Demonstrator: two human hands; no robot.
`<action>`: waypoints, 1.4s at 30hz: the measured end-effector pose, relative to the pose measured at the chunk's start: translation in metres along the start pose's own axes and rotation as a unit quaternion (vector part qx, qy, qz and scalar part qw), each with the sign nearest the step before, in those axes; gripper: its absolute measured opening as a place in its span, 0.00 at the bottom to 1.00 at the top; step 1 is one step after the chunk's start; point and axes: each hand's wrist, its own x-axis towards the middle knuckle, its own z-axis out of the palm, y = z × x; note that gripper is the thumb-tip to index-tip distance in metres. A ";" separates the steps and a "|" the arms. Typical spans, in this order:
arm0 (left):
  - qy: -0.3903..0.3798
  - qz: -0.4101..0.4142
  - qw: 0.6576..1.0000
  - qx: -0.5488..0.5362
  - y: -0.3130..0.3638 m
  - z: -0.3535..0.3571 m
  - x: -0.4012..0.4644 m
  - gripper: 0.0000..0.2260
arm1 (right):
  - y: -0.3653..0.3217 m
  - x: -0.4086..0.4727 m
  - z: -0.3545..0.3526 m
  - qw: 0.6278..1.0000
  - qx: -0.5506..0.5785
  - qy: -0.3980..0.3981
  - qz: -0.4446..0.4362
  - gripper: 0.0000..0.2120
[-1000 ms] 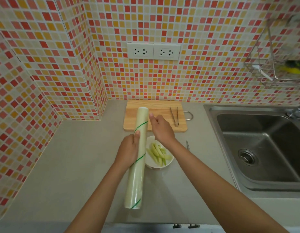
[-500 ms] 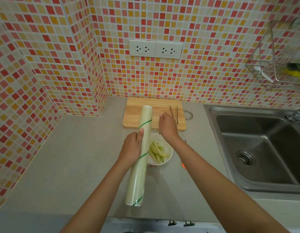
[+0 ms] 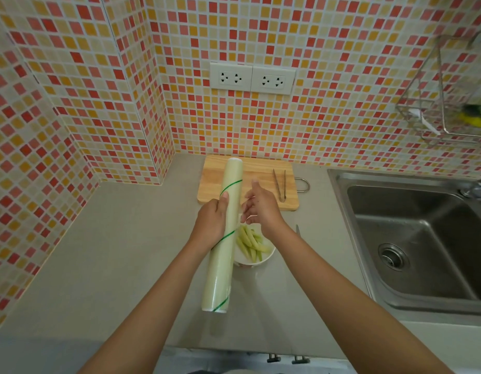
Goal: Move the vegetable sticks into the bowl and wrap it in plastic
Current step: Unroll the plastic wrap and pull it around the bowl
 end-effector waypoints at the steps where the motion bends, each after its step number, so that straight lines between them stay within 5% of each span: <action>1: 0.001 -0.001 1.000 0.000 0.000 0.000 0.002 0.24 | 0.001 -0.002 0.003 1.000 -0.015 -0.009 0.000 0.21; 10: -0.001 -0.011 1.000 -0.025 0.002 -0.001 0.012 0.28 | 0.006 -0.007 0.002 1.000 0.012 0.024 -0.015 0.19; 25: 0.014 -0.019 1.000 -0.011 0.005 0.000 0.030 0.24 | 0.034 -0.027 0.013 0.982 -0.158 -0.012 -0.102 0.20; 31: -0.006 -0.037 0.999 -0.032 0.003 -0.004 0.039 0.26 | 0.032 -0.026 -0.002 0.996 -0.069 -0.015 -0.059 0.20; 37: 0.003 -0.028 0.999 -0.027 0.006 -0.003 0.043 0.25 | 0.043 -0.042 0.010 0.981 -0.171 -0.033 -0.080 0.19; 42: -0.003 -0.044 0.998 -0.051 0.008 -0.009 0.047 0.26 | 0.039 -0.045 -0.003 0.992 -0.099 -0.016 -0.077 0.20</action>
